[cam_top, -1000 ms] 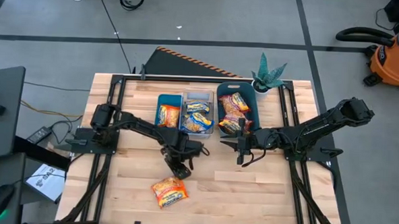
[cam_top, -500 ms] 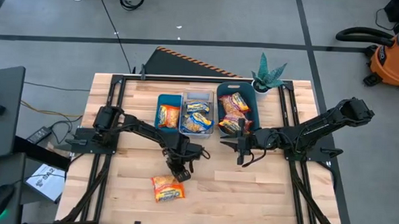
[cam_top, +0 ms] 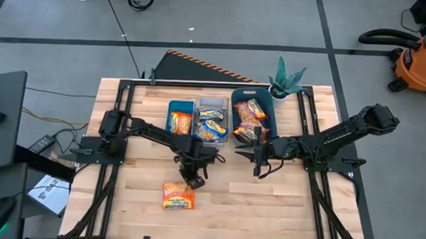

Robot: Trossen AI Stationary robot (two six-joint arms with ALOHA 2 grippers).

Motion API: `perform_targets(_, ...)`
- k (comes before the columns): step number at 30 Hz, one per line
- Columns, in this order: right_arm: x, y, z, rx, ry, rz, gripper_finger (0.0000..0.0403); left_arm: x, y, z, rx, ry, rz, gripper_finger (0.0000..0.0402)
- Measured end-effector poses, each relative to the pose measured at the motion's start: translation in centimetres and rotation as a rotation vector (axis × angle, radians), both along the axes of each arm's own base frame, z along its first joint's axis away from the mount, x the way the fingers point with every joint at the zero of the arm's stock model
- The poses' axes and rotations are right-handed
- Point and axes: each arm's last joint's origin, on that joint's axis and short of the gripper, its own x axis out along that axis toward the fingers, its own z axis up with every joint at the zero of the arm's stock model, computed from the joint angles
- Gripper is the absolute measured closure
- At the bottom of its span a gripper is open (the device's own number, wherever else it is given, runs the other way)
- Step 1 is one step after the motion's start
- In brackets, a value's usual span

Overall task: Sort Maruchan noodles
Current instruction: Put the orange noodle pack into the blue bin

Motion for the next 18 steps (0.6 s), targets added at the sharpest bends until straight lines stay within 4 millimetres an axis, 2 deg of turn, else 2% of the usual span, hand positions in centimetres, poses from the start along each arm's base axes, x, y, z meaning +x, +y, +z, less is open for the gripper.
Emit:
perform_targets(5,0.0,0.0,0.0,-0.001,0.003,0.0,0.0324,-0.6,0.8,2.7,-0.018,-0.056,0.003,0.039)
perform_targets(11,0.0,0.0,0.0,-0.001,0.004,0.0,0.0324,-2.7,2.0,7.8,0.033,-0.139,0.04,0.039)
perform_targets(18,0.0,0.0,0.0,0.002,-0.004,0.003,0.0324,-6.6,5.4,13.1,0.32,-0.226,0.169,0.039)
